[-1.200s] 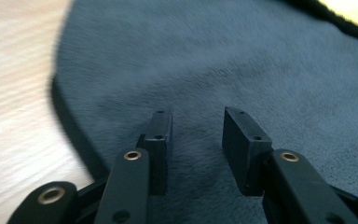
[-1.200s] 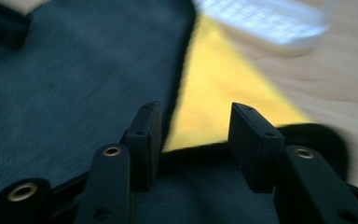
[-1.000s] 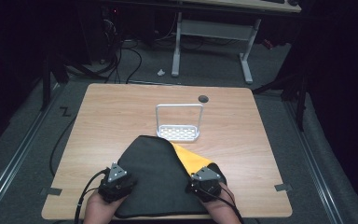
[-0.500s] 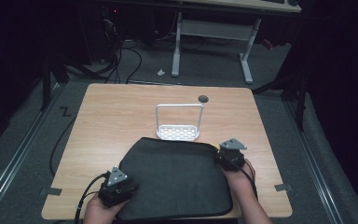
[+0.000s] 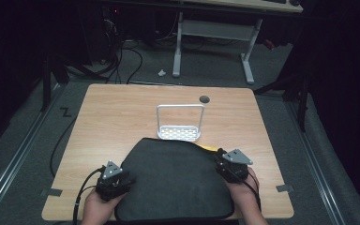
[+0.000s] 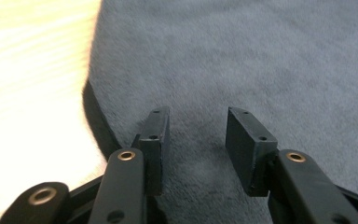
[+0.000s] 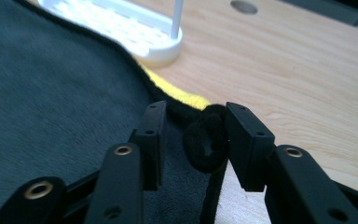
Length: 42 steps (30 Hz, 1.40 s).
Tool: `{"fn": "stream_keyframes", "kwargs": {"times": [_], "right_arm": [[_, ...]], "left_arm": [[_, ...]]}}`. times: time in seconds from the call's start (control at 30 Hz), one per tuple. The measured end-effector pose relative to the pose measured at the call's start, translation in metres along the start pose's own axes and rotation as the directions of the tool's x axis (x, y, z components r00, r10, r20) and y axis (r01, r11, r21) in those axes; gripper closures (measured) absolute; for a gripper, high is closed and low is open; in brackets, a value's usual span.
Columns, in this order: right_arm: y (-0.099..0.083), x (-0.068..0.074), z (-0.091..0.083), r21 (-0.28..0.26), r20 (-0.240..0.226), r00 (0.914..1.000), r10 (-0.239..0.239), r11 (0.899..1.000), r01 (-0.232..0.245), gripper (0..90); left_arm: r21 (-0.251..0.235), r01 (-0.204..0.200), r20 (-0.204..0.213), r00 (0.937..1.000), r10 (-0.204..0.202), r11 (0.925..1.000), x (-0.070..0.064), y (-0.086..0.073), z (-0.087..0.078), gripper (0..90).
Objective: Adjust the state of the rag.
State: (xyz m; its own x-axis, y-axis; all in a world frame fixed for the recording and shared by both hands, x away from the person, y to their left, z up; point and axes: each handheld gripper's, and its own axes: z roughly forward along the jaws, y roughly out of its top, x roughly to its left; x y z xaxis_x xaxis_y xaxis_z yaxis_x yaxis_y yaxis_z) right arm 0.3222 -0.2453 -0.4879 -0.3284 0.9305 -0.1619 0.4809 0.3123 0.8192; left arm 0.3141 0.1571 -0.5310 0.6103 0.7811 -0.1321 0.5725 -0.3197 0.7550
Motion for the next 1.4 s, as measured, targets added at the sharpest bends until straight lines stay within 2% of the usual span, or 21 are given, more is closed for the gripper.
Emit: {"fn": "stream_keyframes", "kwargs": {"times": [0.2,0.27,0.37,0.5,0.6,0.63,0.73,0.8,0.9,0.93,0.97,1.03,1.1,1.13,1.2,1.23,1.27,1.3,1.33,1.37,1.4], "right_arm": [[0.024,-0.005,-0.026,-0.089,0.001,1.0000,-0.009,0.996,0.009,59.0],[0.026,-0.001,-0.030,-0.100,-0.030,0.9992,-0.026,0.995,0.023,62.2],[0.012,0.007,-0.014,-0.025,-0.110,0.9940,0.001,1.000,-0.004,64.4],[-0.009,0.014,0.009,0.068,-0.136,0.9907,0.013,0.998,-0.004,67.2],[-0.022,0.013,0.024,0.167,-0.139,0.9902,0.011,0.986,0.013,69.5],[-0.022,0.013,0.024,0.167,-0.139,0.9902,0.011,0.986,0.013,69.5],[-0.034,0.008,0.010,0.194,-0.164,0.9864,0.014,0.981,0.018,70.1],[-0.043,0.003,-0.001,0.190,-0.159,0.9873,0.007,0.982,0.023,69.6],[-0.052,-0.004,-0.011,0.186,-0.154,0.9876,0.032,0.983,-0.003,69.3],[-0.053,-0.005,-0.012,0.182,-0.157,0.9866,0.044,0.983,-0.015,69.2],[-0.053,-0.005,-0.012,0.182,-0.157,0.9866,0.044,0.983,-0.015,69.2],[-0.052,-0.004,-0.010,0.177,-0.151,0.9878,0.038,0.984,-0.010,69.2],[-0.052,-0.002,-0.009,0.171,-0.147,0.9885,0.032,0.985,-0.007,69.4],[-0.052,-0.002,-0.009,0.171,-0.147,0.9885,0.032,0.985,-0.007,69.4],[-0.054,-0.004,-0.009,0.162,-0.156,0.9871,0.033,0.987,-0.008,69.3],[-0.054,-0.004,-0.009,0.162,-0.156,0.9871,0.033,0.987,-0.008,69.3],[-0.054,-0.004,-0.009,0.160,-0.161,0.9864,0.035,0.987,-0.009,69.3],[-0.054,-0.004,-0.009,0.160,-0.161,0.9864,0.035,0.987,-0.009,69.3],[-0.054,-0.004,-0.009,0.161,-0.161,0.9866,0.028,0.987,-0.002,69.3],[-0.054,-0.005,-0.009,0.161,-0.162,0.9864,0.028,0.987,-0.002,69.3],[-0.054,-0.004,-0.009,0.161,-0.162,0.9864,0.029,0.987,-0.003,69.3]], "left_arm": [[-0.014,-0.014,0.004,0.9999,0.014,0.9998,-0.005,0.002,-0.004,59.5],[-0.017,-0.019,0.007,0.9998,0.019,0.9997,-0.006,0.003,-0.004,59.2],[-0.001,-0.025,0.012,0.9996,0.025,0.9997,-0.007,0.002,0.002,59.2],[0.007,-0.029,0.019,0.9994,0.029,0.9995,-0.008,0.001,0.004,59.6],[0.007,-0.012,0.055,0.9984,0.011,0.9999,-0.011,-0.002,0.001,60.9],[0.007,-0.012,0.055,0.9984,0.011,0.9999,-0.011,-0.002,0.001,61.4],[0.043,-0.011,0.140,0.9901,0.005,0.9990,-0.020,-0.003,-0.004,63.9],[0.002,-0.035,0.115,0.9927,0.035,0.9994,-0.020,0.001,-0.008,64.3],[-0.037,-0.002,0.072,0.9974,0.005,0.9993,-0.008,0.010,-0.008,61.8],[-0.061,0.070,0.049,0.9966,-0.067,0.9957,0.009,0.021,0.003,60.4],[-0.061,0.070,0.049,0.9966,-0.067,0.9957,0.009,0.021,0.003,58.6],[-0.064,0.129,0.044,0.9911,-0.126,0.9896,0.026,0.038,0.029,52.4],[-0.019,0.143,0.053,0.9885,-0.142,0.9895,0.029,0.046,0.045,50.1],[-0.019,0.143,0.053,0.9885,-0.142,0.9895,0.029,0.046,0.045,54.9],[0.012,0.129,0.038,0.9908,-0.130,0.9915,0.027,0.051,0.052,80.1],[0.000,0.151,0.060,0.9868,-0.150,0.9886,0.027,0.053,0.051,80.1],[-0.056,0.155,0.067,0.9863,-0.151,0.9864,0.020,0.059,0.039,84.5],[-0.056,0.155,0.067,0.9863,-0.151,0.9864,0.020,0.059,0.039,84.2],[-0.088,0.135,0.069,0.9893,-0.129,0.9870,0.012,0.062,0.031,82.6],[-0.113,0.042,0.087,0.9957,-0.032,0.9927,-0.011,0.066,0.019,80.4],[-0.095,-0.013,0.108,0.9939,0.023,0.9954,-0.025,0.064,0.018,77.4]]}}
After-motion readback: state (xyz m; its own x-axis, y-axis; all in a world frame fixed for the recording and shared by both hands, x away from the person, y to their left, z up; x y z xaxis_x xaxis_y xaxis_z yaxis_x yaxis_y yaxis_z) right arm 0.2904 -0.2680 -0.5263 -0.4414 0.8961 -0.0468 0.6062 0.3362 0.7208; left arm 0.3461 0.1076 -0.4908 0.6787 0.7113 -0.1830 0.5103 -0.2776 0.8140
